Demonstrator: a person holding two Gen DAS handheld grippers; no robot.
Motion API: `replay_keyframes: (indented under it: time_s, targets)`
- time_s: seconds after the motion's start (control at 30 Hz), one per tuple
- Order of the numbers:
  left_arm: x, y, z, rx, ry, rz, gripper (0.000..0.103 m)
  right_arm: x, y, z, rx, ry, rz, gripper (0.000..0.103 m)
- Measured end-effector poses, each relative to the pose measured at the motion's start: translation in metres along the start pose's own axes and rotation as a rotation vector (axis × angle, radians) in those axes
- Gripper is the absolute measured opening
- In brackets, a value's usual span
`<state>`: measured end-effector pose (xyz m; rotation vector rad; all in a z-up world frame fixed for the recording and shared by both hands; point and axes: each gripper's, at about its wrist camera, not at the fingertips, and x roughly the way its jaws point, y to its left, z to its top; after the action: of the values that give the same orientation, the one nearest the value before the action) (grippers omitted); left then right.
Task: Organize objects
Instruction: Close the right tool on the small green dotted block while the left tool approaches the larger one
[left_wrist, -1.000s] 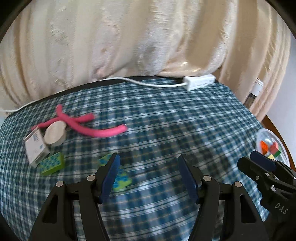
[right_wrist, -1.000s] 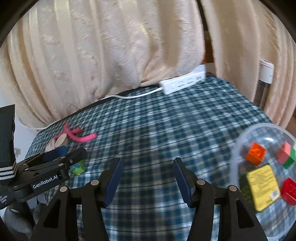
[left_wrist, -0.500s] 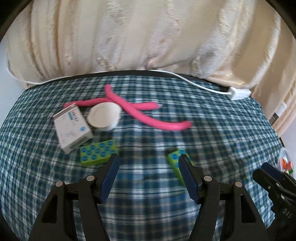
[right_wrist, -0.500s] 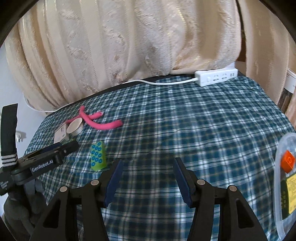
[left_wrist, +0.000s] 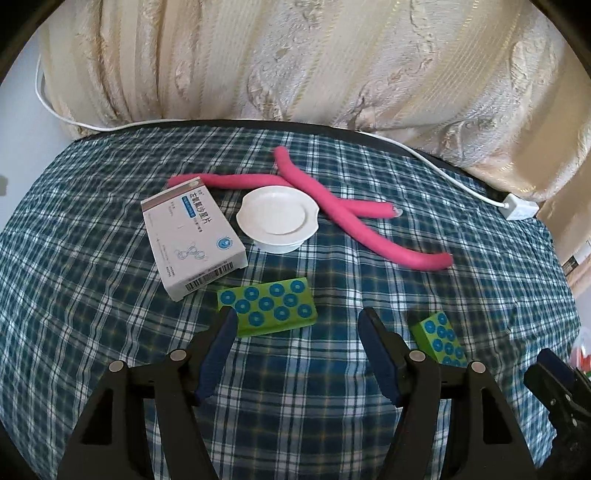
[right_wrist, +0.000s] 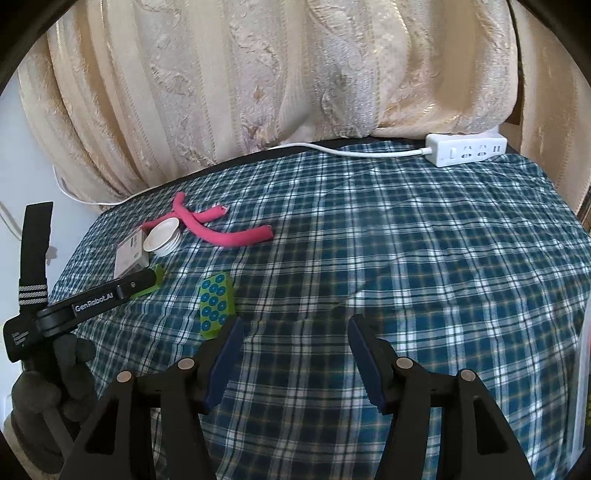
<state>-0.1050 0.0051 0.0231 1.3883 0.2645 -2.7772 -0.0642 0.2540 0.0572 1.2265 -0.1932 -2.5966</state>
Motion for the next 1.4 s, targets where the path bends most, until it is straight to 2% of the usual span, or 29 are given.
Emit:
replay_keyframes:
  time_s: [0.4, 0.8, 0.93, 1.0, 1.4]
  targets:
    - [0.011, 0.017, 0.001, -0.043, 0.002, 0.02, 0.072, 0.02, 0.021, -0.001, -0.055, 0.041, 0.028, 0.062]
    - [0.022, 0.018, 0.004, -0.025, 0.01, 0.05, 0.072, 0.033, 0.033, 0.001, -0.092, 0.066, 0.039, 0.062]
    - [0.022, 0.016, 0.004, -0.005, 0.007, 0.061, 0.065, 0.037, 0.038, 0.001, -0.108, 0.071, 0.043, 0.062]
    - [0.021, 0.015, 0.004, 0.002, 0.007, 0.061, 0.065, 0.04, 0.04, 0.002, -0.116, 0.073, 0.042, 0.062]
    - [0.0, 0.011, 0.003, 0.028, -0.064, 0.069, 0.065, 0.055, 0.053, 0.004, -0.153, 0.089, 0.036, 0.062]
